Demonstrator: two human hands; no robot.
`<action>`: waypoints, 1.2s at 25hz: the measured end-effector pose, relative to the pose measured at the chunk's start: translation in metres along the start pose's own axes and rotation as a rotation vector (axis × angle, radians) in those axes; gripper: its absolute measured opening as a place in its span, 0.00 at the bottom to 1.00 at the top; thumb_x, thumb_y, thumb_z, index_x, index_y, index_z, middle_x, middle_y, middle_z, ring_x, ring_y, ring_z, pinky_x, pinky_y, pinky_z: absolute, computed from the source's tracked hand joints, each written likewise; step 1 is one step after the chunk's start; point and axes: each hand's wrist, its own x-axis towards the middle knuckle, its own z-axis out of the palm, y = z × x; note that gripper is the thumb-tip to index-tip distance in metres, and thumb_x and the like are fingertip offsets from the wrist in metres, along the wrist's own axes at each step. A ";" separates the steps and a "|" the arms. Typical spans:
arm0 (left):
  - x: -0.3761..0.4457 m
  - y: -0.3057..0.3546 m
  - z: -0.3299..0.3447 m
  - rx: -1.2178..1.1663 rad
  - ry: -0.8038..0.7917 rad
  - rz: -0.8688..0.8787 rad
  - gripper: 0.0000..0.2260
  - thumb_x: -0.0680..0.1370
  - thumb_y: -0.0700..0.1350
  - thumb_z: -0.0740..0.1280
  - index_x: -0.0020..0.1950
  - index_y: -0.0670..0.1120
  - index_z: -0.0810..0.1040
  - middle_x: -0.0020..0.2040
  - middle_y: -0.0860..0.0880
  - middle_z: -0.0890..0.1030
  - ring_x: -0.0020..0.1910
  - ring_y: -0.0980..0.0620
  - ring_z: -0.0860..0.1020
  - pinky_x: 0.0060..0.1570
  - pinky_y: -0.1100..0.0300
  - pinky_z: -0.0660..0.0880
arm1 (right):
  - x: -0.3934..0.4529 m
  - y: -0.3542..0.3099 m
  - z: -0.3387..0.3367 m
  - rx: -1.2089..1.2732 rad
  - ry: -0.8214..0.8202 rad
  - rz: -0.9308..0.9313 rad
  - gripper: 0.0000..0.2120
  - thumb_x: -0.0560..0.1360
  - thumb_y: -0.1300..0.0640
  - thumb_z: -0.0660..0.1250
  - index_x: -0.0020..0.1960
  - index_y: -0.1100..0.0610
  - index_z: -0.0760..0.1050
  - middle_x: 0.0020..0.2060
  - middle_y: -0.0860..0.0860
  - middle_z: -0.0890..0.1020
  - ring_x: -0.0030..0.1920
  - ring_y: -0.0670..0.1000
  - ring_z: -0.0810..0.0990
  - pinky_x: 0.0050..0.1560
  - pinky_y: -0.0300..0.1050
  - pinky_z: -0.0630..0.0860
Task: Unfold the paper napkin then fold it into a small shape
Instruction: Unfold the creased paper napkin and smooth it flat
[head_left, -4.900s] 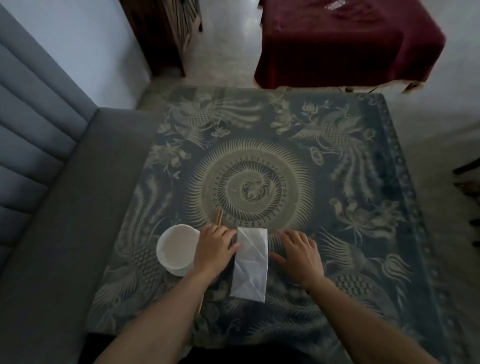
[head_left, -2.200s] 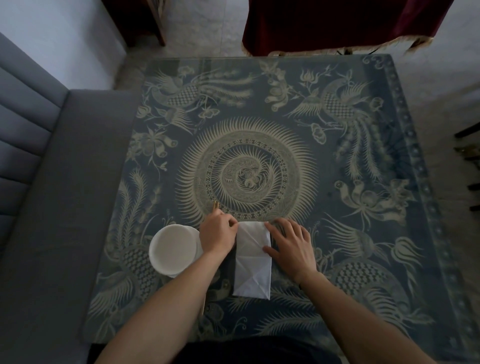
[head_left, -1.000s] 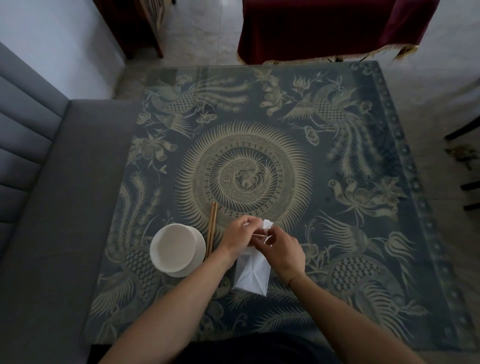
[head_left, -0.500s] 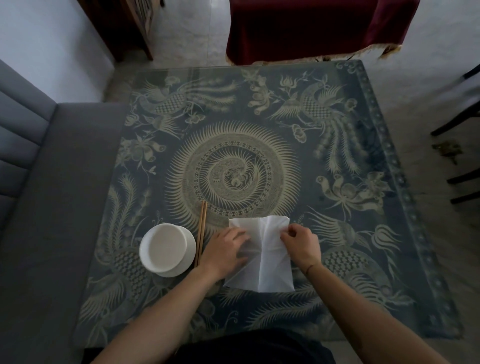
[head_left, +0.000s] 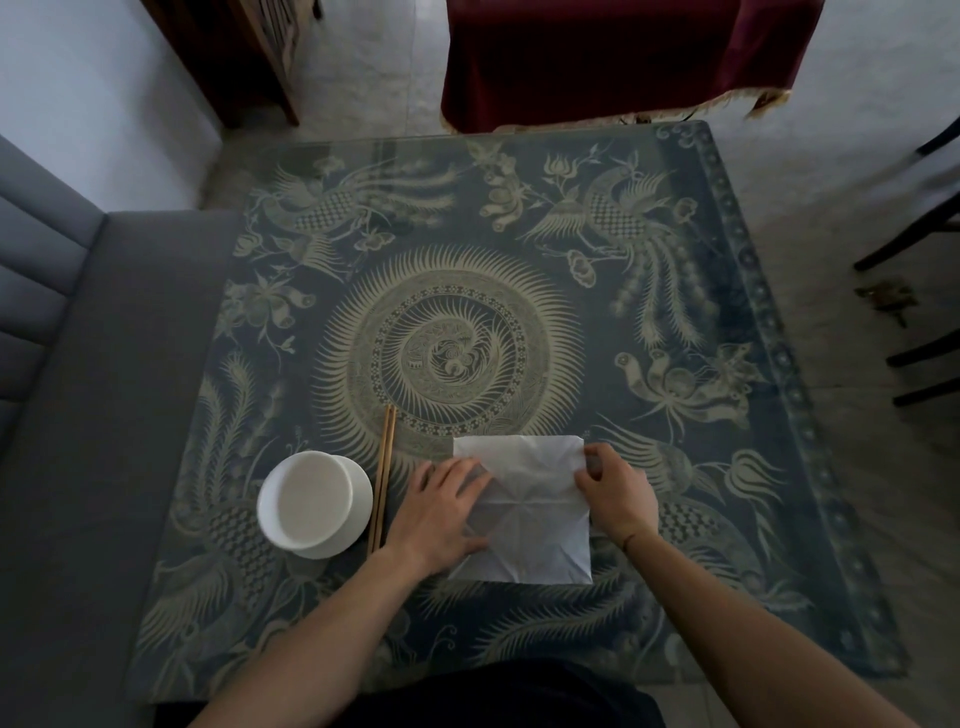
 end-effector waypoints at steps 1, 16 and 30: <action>-0.001 0.000 0.000 0.007 -0.008 -0.005 0.39 0.74 0.67 0.64 0.78 0.51 0.56 0.78 0.49 0.56 0.77 0.48 0.52 0.75 0.43 0.49 | 0.003 0.000 -0.001 -0.025 0.003 -0.014 0.15 0.76 0.52 0.65 0.62 0.47 0.74 0.48 0.50 0.84 0.49 0.55 0.80 0.43 0.49 0.76; 0.011 0.022 0.022 -0.094 0.169 0.064 0.35 0.78 0.57 0.63 0.78 0.41 0.57 0.78 0.41 0.60 0.77 0.44 0.57 0.75 0.47 0.58 | -0.016 0.004 0.037 -0.610 -0.205 -0.751 0.41 0.79 0.34 0.54 0.80 0.59 0.47 0.80 0.55 0.49 0.79 0.55 0.43 0.78 0.56 0.42; 0.003 -0.012 0.034 0.010 0.027 -0.047 0.35 0.81 0.66 0.46 0.80 0.45 0.42 0.81 0.48 0.41 0.79 0.50 0.39 0.74 0.40 0.38 | 0.022 0.038 0.012 -0.688 -0.065 -0.544 0.39 0.79 0.32 0.34 0.80 0.56 0.41 0.80 0.51 0.44 0.78 0.53 0.36 0.76 0.61 0.37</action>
